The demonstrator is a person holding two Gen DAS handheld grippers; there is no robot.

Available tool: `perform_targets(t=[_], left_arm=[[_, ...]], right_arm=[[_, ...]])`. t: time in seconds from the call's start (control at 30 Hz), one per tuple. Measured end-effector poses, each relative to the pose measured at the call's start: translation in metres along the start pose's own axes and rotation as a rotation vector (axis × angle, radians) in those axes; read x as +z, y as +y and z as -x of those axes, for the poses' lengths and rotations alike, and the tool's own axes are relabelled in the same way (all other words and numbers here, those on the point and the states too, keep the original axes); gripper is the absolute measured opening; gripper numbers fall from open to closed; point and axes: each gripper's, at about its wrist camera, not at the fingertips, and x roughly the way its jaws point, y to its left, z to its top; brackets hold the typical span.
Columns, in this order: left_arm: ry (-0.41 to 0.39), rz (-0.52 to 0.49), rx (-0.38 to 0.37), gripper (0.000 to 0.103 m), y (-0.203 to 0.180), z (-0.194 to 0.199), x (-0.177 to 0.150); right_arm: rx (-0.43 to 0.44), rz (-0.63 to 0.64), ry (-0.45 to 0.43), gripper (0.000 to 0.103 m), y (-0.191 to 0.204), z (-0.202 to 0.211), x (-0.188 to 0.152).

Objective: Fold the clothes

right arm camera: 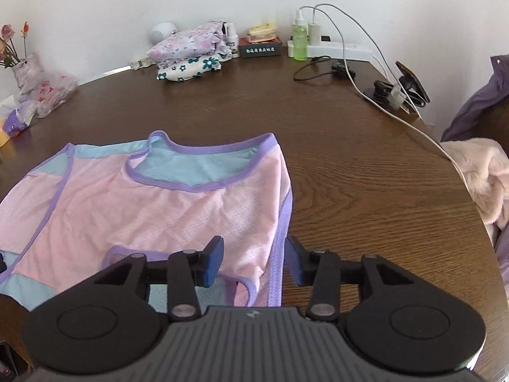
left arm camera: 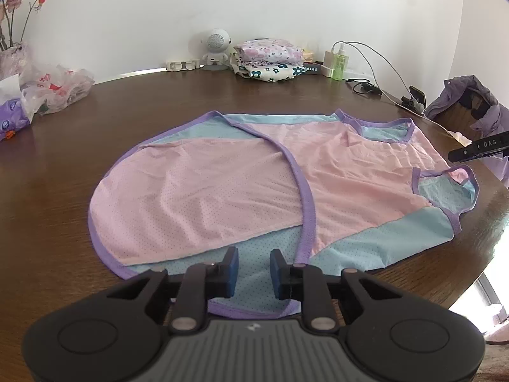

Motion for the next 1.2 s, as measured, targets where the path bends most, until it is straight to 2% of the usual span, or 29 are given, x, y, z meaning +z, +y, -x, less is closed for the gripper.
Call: perform_targets(t=[0.1,0.13,0.17,0.2,0.6,0.67,0.77,0.8,0.83,0.93,1.0,1.03,1.07,1.1,1.17,1.2], left_arm=[[0.001,-0.011,0.006,0.020,-0.002,0.000,-0.001],[0.001,-0.013,0.007,0.020,-0.002,0.000,-0.001],[0.002,-0.014,0.008,0.020,-0.003,0.000,-0.001],[0.003,-0.015,0.008,0.020,-0.003,0.000,-0.001],[0.002,-0.015,0.014,0.021,-0.001,0.000,-0.002],[0.003,-0.013,0.011,0.023,0.000,-0.001,-0.001],[0.010,-0.008,0.000,0.026,0.001,0.001,0.001],[-0.002,-0.005,0.002,0.026,0.002,0.002,0.002],[-0.020,-0.001,0.008,0.026,0.004,0.004,0.004],[-0.072,0.041,0.034,0.026,0.015,0.006,0.013],[-0.074,0.063,0.049,0.025,0.023,0.001,0.019],[-0.069,0.065,0.059,0.025,0.027,-0.002,0.021],[-0.059,0.064,0.076,0.025,0.030,-0.006,0.022],[-0.047,0.060,0.091,0.024,0.033,-0.010,0.023],[-0.024,0.055,0.113,0.013,0.039,-0.016,0.023],[-0.015,0.057,0.119,0.012,0.042,-0.018,0.021]], right_arm=[[-0.006,0.051,0.028,0.039,0.007,-0.009,-0.004],[-0.017,0.064,0.037,0.025,0.009,-0.012,-0.005],[-0.027,0.075,0.047,0.004,0.010,-0.014,-0.006],[-0.034,0.079,0.055,0.001,0.011,-0.016,-0.007],[-0.087,0.084,0.051,0.001,-0.002,-0.007,-0.006],[-0.071,0.062,0.043,0.002,-0.003,-0.005,-0.005],[0.001,0.009,0.002,0.015,-0.001,0.004,-0.002],[0.011,0.011,-0.010,0.030,0.002,0.005,0.000],[-0.001,0.026,-0.016,0.036,0.004,0.004,0.001],[-0.044,0.039,-0.008,0.036,0.005,-0.007,0.004],[-0.047,0.019,0.015,0.034,0.000,-0.016,0.004],[-0.051,0.012,0.018,0.024,-0.001,-0.018,0.002],[-0.055,0.005,0.016,0.008,-0.003,-0.019,0.001],[-0.059,0.000,0.015,0.005,-0.006,-0.020,0.001],[-0.065,-0.012,0.013,0.002,-0.010,-0.020,-0.001],[-0.070,-0.014,0.014,0.001,-0.012,-0.021,-0.002]])
